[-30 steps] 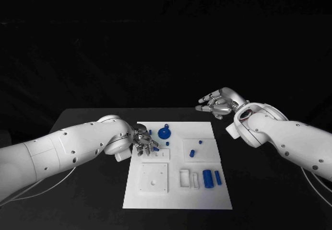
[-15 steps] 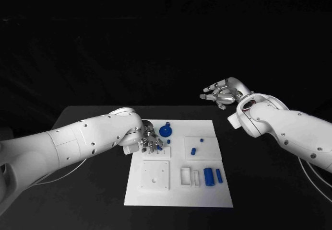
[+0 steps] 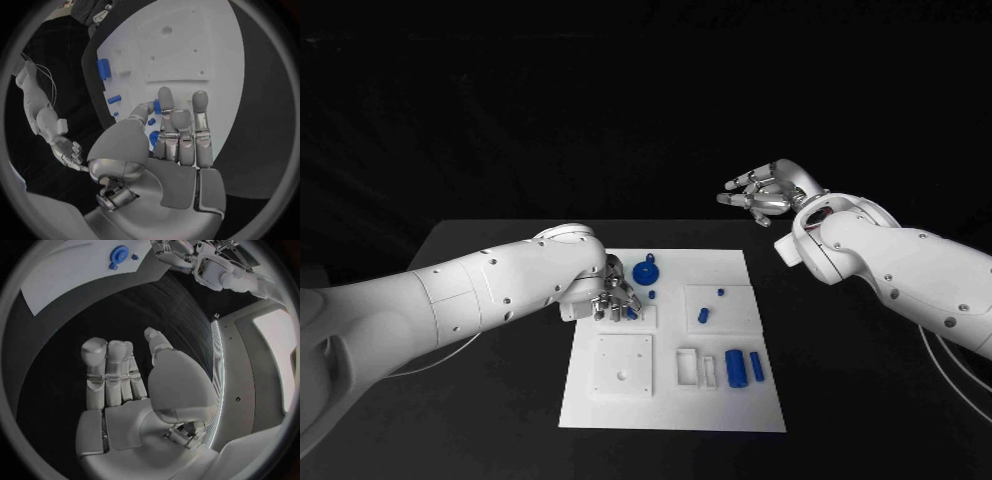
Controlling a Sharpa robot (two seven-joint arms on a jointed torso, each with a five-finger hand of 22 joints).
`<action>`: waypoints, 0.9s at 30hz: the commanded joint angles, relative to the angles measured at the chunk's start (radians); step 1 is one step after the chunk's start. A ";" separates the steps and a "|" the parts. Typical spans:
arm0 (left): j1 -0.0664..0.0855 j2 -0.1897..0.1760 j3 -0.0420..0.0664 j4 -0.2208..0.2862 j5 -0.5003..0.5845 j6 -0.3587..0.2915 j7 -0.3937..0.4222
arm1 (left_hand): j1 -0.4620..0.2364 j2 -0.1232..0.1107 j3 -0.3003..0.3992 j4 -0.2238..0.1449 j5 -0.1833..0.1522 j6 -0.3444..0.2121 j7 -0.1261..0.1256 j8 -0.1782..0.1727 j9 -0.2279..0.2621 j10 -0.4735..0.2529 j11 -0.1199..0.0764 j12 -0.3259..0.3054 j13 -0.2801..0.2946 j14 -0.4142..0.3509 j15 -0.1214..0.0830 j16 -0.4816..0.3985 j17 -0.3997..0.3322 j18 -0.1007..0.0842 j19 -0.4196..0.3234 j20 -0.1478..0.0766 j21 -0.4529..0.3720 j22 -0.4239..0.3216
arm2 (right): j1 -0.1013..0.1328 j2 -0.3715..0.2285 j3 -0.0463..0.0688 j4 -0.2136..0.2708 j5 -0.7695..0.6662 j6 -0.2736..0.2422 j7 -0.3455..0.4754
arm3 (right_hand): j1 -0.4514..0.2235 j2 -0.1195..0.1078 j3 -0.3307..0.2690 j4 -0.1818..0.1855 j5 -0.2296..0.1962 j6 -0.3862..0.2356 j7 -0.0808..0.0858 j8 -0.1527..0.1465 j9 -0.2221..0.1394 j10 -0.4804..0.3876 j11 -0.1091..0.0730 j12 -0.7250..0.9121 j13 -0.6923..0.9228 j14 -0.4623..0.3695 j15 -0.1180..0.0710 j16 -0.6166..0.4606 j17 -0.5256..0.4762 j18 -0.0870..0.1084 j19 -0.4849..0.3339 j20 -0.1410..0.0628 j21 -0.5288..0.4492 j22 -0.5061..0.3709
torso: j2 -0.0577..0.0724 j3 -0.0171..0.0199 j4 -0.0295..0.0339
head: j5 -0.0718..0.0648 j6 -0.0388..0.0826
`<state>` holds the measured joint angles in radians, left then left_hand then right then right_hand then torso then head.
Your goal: Assemble the parts on the task board
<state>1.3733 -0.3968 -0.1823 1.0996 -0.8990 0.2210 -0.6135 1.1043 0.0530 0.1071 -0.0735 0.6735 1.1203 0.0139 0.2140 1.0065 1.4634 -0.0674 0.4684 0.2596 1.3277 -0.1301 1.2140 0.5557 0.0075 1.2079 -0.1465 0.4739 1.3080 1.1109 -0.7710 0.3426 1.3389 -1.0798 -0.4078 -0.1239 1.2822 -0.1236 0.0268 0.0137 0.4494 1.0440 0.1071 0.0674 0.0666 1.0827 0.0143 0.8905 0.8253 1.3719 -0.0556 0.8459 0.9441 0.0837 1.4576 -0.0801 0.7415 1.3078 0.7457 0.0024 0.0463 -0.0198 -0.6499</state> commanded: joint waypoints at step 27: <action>0.000 0.008 -0.022 -0.001 -0.061 -0.006 0.013 | -0.003 0.008 0.173 -0.181 0.005 0.032 -0.022 -0.001 -0.003 0.046 -0.005 0.006 -0.006 0.010 -0.001 -0.001 0.003 0.005 -0.001 -0.003 0.008 0.019 | 0.001 0.014 0.001 -0.009 -0.011 0.005 0.007 | -0.011 0.003 0.009 -0.001 0.004 0.008 -0.001 -0.005 -0.001 -0.002 -0.007 0.008 -0.007 0.000 -0.005 0.005 -0.001 0.007 0.009 0.000 0.001 0.089 | 0.001 -0.0004 -0.0002 | 0.002 -0.005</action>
<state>1.3751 -0.3917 -0.2017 1.0982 -0.9538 0.2058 -0.6121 1.1009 0.0497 0.1139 -0.0803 0.6728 1.1274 0.0107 0.2140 1.0038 1.4635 -0.0673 0.4684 0.2544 1.3313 -0.1335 1.2141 0.5585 0.0075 1.2079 -0.1466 0.4778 1.3077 1.1112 -0.7578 0.3426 1.3304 -1.0820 -0.4079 -0.1242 1.2823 -0.1237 0.0296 0.0108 0.4493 1.0440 0.1071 0.0674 0.0666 1.0828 0.0143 0.8948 0.8198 1.3719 -0.0556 0.8459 0.9442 0.0837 1.4576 -0.0802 0.7416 1.3075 0.7473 0.0023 0.0459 -0.0186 -0.6548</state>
